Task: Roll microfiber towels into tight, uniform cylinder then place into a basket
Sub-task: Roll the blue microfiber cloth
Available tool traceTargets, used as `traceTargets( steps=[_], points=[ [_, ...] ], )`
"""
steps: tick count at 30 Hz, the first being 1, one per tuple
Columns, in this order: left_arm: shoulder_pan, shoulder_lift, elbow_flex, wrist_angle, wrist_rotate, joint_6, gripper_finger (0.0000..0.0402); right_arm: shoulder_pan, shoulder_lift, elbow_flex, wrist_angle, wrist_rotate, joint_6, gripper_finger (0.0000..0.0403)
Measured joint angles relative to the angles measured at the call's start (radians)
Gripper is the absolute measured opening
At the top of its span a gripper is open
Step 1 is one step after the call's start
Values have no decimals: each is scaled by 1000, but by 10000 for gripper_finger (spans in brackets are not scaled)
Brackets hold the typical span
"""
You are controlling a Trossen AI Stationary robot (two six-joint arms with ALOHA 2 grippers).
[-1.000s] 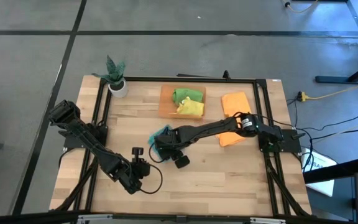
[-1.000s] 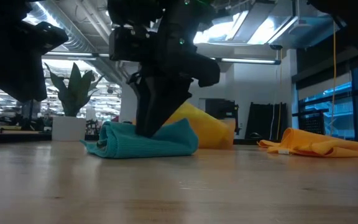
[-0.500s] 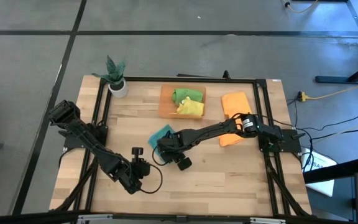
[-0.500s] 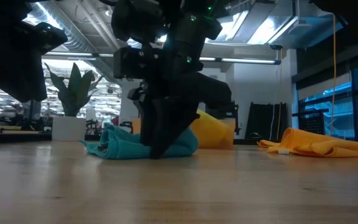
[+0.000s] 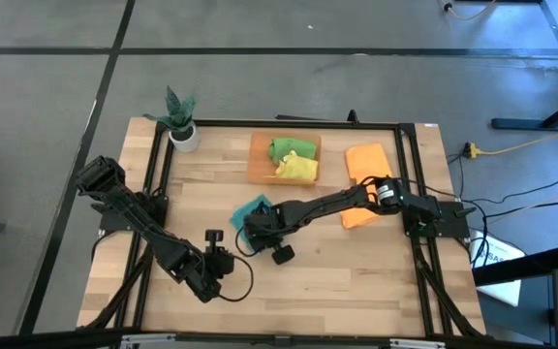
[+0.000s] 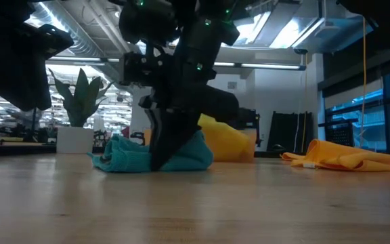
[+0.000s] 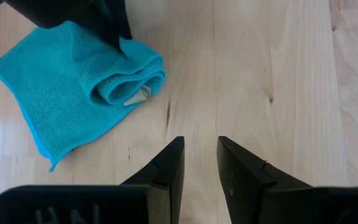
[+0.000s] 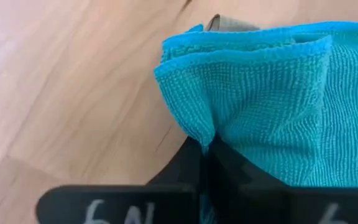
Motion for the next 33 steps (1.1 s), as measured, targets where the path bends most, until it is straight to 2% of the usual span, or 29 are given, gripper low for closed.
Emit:
traceTargets(
  steps=[3, 10, 19, 26, 33],
  points=[
    [0, 0, 0, 0, 0, 0, 86, -9, 1, 9, -25, -119, 11, 15],
    [0, 0, 0, 0, 0, 0, 86, -31, 13, 125, -298, -357, 31, 7],
    [0, 0, 0, 0, 0, 0, 86, -72, 8, 186, -403, -599, 31, 6],
    [0, 0, 0, 1, 0, 0, 86, -134, 35, 187, -388, -639, 30, 6],
    [3, 0, 0, 4, 0, 4, 86, -191, 90, 186, -433, -775, 23, 6]
  ],
)
